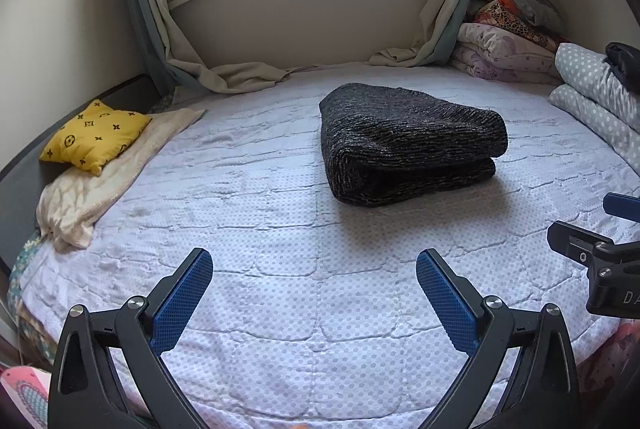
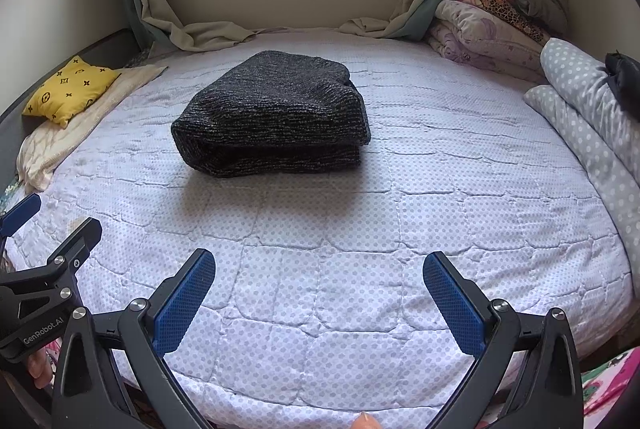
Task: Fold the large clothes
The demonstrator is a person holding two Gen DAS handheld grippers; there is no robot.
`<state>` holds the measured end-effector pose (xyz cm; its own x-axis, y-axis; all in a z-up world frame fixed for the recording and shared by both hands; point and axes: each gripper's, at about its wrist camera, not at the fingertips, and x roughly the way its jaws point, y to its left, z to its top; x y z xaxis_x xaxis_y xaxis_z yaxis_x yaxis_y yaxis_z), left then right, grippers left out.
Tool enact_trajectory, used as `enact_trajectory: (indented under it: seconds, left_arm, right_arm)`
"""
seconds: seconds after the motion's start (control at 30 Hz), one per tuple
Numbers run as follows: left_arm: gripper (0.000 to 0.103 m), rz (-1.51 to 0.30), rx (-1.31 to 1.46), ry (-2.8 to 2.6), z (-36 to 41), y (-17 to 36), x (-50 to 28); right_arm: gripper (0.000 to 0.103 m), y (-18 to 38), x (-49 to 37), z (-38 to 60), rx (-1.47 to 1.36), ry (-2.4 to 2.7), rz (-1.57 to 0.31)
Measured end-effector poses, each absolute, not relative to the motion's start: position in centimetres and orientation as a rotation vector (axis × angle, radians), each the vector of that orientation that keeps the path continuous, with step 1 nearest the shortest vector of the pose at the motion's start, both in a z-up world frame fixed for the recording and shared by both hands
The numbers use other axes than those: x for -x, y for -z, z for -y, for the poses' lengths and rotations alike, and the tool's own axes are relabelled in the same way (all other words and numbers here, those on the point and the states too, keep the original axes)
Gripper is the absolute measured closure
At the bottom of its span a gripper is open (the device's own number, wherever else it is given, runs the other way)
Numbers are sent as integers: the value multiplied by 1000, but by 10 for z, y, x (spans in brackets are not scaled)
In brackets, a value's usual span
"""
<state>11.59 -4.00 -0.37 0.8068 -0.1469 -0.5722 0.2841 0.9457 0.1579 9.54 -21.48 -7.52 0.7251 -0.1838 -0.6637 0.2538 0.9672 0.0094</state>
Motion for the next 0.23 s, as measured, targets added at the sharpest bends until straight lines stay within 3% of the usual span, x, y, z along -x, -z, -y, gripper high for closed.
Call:
enact_trajectory:
  seconds: [0.23]
  left_arm:
    - [0,-586,-234,238,40,4,-115]
  right_arm:
    - [0,79,-97,215,-101,239,-733]
